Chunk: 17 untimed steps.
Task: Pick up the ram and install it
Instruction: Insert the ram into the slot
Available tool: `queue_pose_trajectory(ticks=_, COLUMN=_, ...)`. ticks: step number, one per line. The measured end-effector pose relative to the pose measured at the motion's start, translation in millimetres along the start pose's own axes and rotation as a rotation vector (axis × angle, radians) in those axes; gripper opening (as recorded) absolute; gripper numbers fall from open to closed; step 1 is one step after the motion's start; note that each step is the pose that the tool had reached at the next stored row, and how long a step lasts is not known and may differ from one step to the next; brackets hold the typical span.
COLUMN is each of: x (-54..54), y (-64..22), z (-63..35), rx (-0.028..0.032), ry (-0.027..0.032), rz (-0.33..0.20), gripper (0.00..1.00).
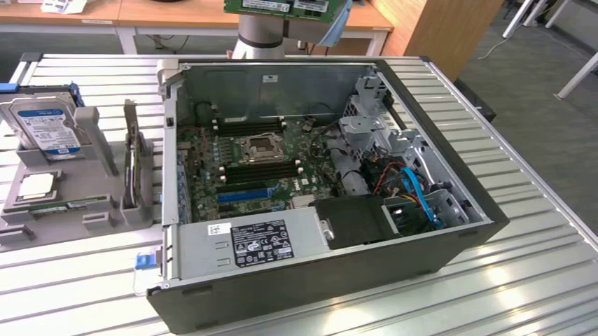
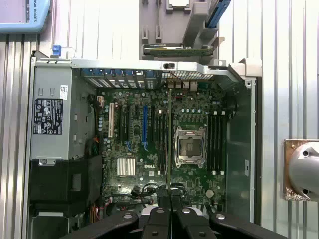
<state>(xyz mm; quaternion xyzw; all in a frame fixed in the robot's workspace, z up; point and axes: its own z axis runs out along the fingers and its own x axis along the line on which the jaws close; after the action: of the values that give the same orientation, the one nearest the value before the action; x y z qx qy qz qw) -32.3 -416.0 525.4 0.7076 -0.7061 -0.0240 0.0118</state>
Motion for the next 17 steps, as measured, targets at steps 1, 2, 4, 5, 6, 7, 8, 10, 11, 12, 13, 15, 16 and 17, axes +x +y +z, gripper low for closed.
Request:
queue_pose_trajectory(ticks=1, x=0.0, y=0.0, z=0.0, rx=-0.0001, ry=0.0000, rz=0.000, gripper=0.11)
queue_pose_trajectory(ticks=2, x=0.0, y=0.0, z=0.0, rx=-0.0001, ry=0.0000, rz=0.000, gripper=0.11)
queue_pose_trajectory(ticks=4, x=0.0, y=0.0, z=0.0, rx=0.0000, ry=0.0000, rz=0.000, gripper=0.11)
queue_pose_trajectory(ticks=5, x=0.0, y=0.0, z=0.0, rx=0.0000, ry=0.0000, rz=0.000, gripper=0.11)
queue_pose_trajectory(ticks=6, x=0.0, y=0.0, z=0.0, rx=0.0000, ry=0.0000, rz=0.000, gripper=0.11)
queue_pose_trajectory(ticks=7, x=0.0, y=0.0, z=0.0, rx=0.0000, ry=0.0000, rz=0.000, gripper=0.11)
queue_pose_trajectory(ticks=8, x=0.0, y=0.0, z=0.0, rx=-0.0001, ry=0.0000, rz=0.000, gripper=0.11)
queue_pose_trajectory(ticks=10, x=0.0, y=0.0, z=0.0, rx=-0.0001, ry=0.0000, rz=0.000, gripper=0.11)
queue_pose_trajectory(ticks=11, x=0.0, y=0.0, z=0.0, rx=0.0000, ry=0.0000, rz=0.000, gripper=0.11)
queue_pose_trajectory(ticks=12, x=0.0, y=0.0, z=0.0, rx=0.0000, ry=0.0000, rz=0.000, gripper=0.11)
queue_pose_trajectory(ticks=13, x=0.0, y=0.0, z=0.2, rx=-0.0005, ry=0.0000, rz=0.000, gripper=0.11)
queue_pose_trajectory(ticks=15, x=0.1, y=-0.1, z=2.2, rx=-0.0011, ry=0.0001, rz=0.000, gripper=0.11)
queue_pose_trajectory(ticks=16, x=0.2, y=-0.2, z=4.0, rx=-0.0011, ry=0.0000, rz=0.000, gripper=0.11)
queue_pose_trajectory(ticks=17, x=0.3, y=-0.3, z=5.9, rx=-0.0012, ry=0.0000, rz=0.000, gripper=0.11)
